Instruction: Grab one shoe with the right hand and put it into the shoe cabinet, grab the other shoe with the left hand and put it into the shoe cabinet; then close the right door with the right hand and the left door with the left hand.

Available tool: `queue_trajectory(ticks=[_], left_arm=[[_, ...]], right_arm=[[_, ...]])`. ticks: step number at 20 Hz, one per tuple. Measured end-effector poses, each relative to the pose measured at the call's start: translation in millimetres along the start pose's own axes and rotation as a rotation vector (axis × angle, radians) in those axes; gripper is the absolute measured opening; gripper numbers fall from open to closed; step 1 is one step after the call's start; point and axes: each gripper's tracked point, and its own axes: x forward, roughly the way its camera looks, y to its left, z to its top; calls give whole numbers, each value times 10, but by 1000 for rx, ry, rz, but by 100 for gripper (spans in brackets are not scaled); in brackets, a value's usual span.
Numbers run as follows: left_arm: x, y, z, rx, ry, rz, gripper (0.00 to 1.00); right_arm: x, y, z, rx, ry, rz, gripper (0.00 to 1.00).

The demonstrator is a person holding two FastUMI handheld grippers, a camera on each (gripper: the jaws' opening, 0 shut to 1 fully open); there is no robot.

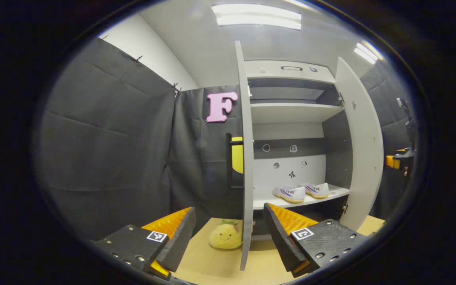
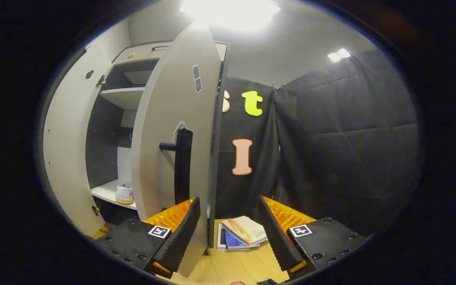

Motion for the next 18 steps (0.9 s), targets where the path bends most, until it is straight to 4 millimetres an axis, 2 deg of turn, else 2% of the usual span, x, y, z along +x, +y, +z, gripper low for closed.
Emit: queue_trajectory(ticks=[6,7,12,13,18], left_arm=[[-68,221,-45,0,16,61,99],[-72,250,-57,0,20,70,99],[37,386,-21,13,23,107,100],[96,430,12,11,20,114,98],[429,634,209,-3,-11,150,100]], right_arm=[[118,516,38,-13,-14,119,90],[137,556,41,-14,-17,129,95],[47,553,66,14,-42,147,97],[23,534,36,19,-40,149,97],[-127,452,-213,0,0,165,96]])
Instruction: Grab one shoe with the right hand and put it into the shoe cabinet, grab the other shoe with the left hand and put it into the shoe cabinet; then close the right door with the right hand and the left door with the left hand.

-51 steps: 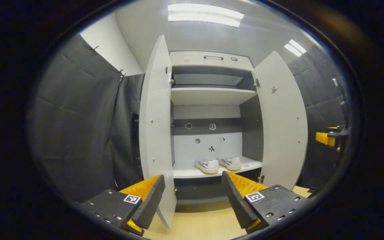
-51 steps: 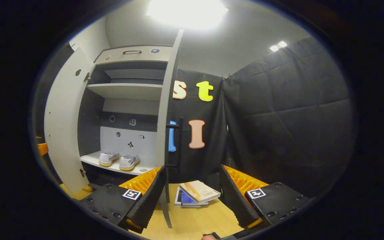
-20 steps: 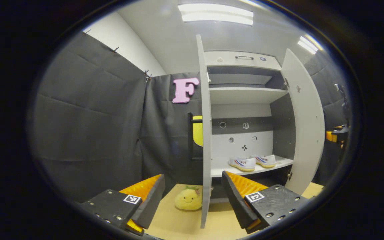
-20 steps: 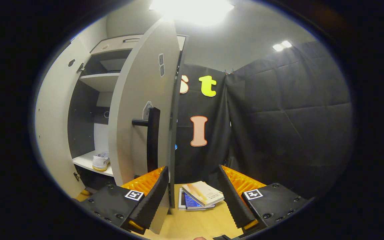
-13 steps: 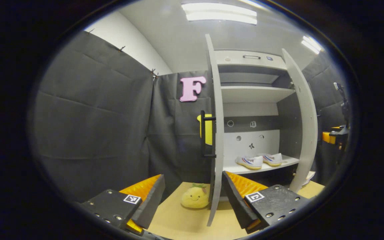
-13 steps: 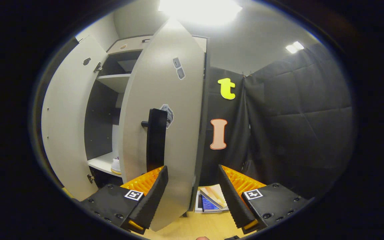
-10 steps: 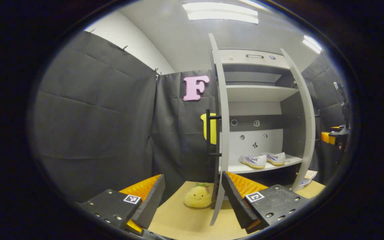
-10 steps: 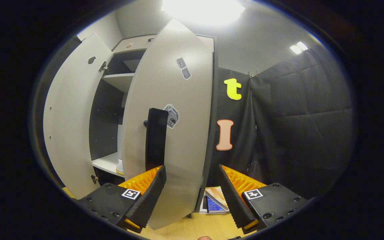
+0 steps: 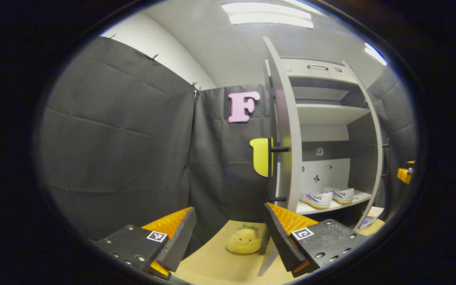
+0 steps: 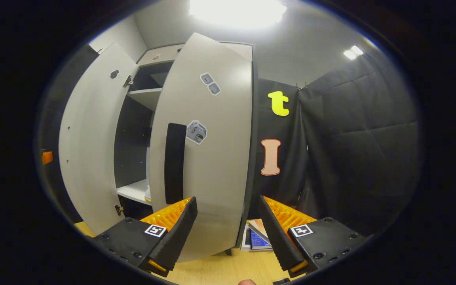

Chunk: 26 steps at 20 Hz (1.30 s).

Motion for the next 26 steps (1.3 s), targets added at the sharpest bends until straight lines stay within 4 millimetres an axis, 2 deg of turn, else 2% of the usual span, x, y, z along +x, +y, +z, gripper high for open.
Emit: queue_trajectory(ticks=[3,4,5,6,10,13,15,20,26], left_arm=[[236,88,38,4,4,25,97],[312,107,34,1,11,33,100],[372,118,21,-3,20,37,98],[435,116,-13,-5,28,39,100],[606,59,-113,1,55,37,100],[692,-22,-114,4,55,38,100],[703,-64,-105,9,49,31,94],[671,-206,-70,69,55,11,94],[562,-632,-36,52,51,-88,94]], right_arm=[[-102,-31,-142,2,25,9,97],[-125,-50,-191,-1,34,9,96],[-154,-69,-240,-5,45,8,97],[-172,-88,-278,-9,54,9,98],[-197,-206,-392,-7,79,-3,98],[-201,-284,-456,-4,94,-9,98],[-196,-325,-484,-5,97,-14,98],[-196,-321,-618,9,121,-3,98],[-163,-158,-638,15,126,37,98]])
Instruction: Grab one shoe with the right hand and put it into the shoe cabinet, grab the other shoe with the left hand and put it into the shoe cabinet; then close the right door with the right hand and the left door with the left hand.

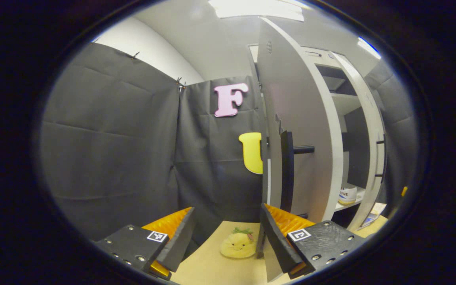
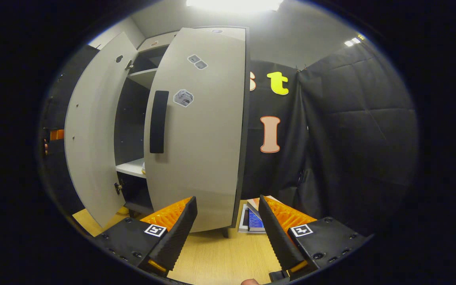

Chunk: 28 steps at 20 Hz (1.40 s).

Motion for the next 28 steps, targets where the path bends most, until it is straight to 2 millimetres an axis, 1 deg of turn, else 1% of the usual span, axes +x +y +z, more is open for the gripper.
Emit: queue_trajectory(ticks=[3,7,8,11,13,14,17,19,21,24,26,28], left_arm=[[-5,-172,7,-12,-5,-26,94],[6,-384,23,-26,-11,-62,94],[12,-447,30,-32,-12,-74,94],[65,-655,21,-55,-12,-112,94],[94,-813,33,-69,-12,-136,94],[119,-914,42,-71,-12,-150,94],[196,-1213,75,-62,-17,-200,94],[187,-1379,64,-50,-19,-228,94],[134,-1500,79,-32,-30,-245,94],[13,-1595,71,-18,-38,-263,94],[-78,-1596,42,-17,-35,-267,94],[-165,-1539,7,-22,-29,-265,94]], right_arm=[[-20,9,-28,-6,5,8,97],[-54,-73,-74,-5,17,-5,98],[-58,-102,-78,-2,19,-9,96],[-49,-175,-72,-2,18,-26,96],[-58,-211,-67,2,16,-35,98],[-65,-237,-77,3,17,-40,96],[-83,-325,-108,7,24,-56,98],[-107,-365,-114,16,26,-63,97],[-128,-388,-100,22,19,-66,98],[-135,-356,-32,30,1,-55,98],[-142,-298,2,39,-9,-36,98],[-164,-204,46,47,-21,-11,97]])
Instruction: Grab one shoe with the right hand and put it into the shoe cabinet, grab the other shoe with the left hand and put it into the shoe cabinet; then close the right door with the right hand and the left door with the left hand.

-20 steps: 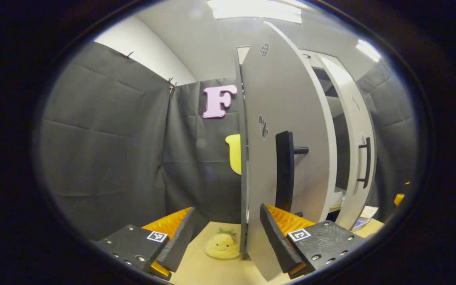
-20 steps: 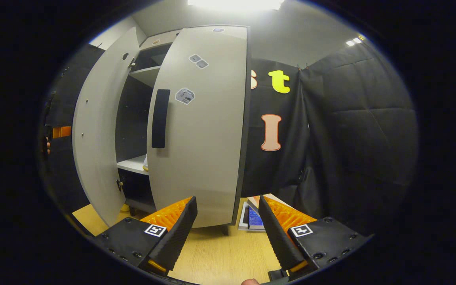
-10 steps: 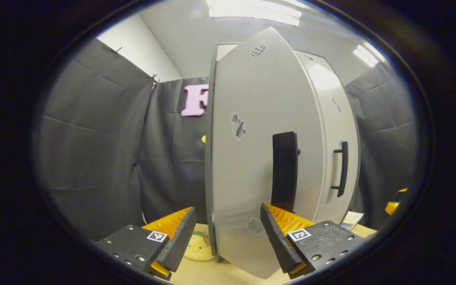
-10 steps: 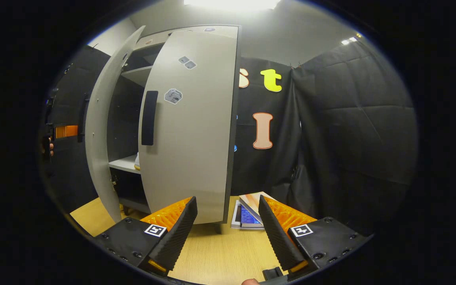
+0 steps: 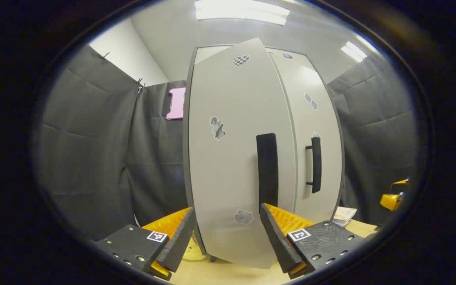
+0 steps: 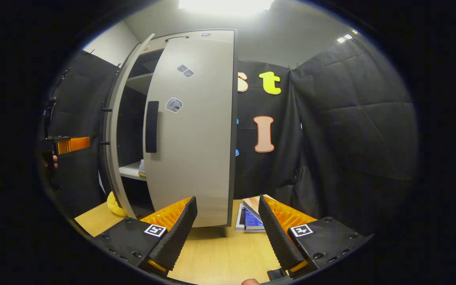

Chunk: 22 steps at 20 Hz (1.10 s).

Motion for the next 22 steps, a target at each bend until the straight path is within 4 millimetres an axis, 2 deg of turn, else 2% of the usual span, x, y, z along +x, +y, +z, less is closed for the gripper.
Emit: queue_trajectory(ticks=[7,12,15,22], left_arm=[[-462,271,-106,3,18,40,94],[-814,444,-16,20,2,63,94],[-1006,495,6,27,-6,65,94],[-1318,446,-27,42,-16,53,94]], right_arm=[[-177,303,199,10,-43,58,97],[-358,487,326,2,-77,86,98],[-479,557,371,4,-91,94,98],[-727,660,433,-4,-117,98,98]])
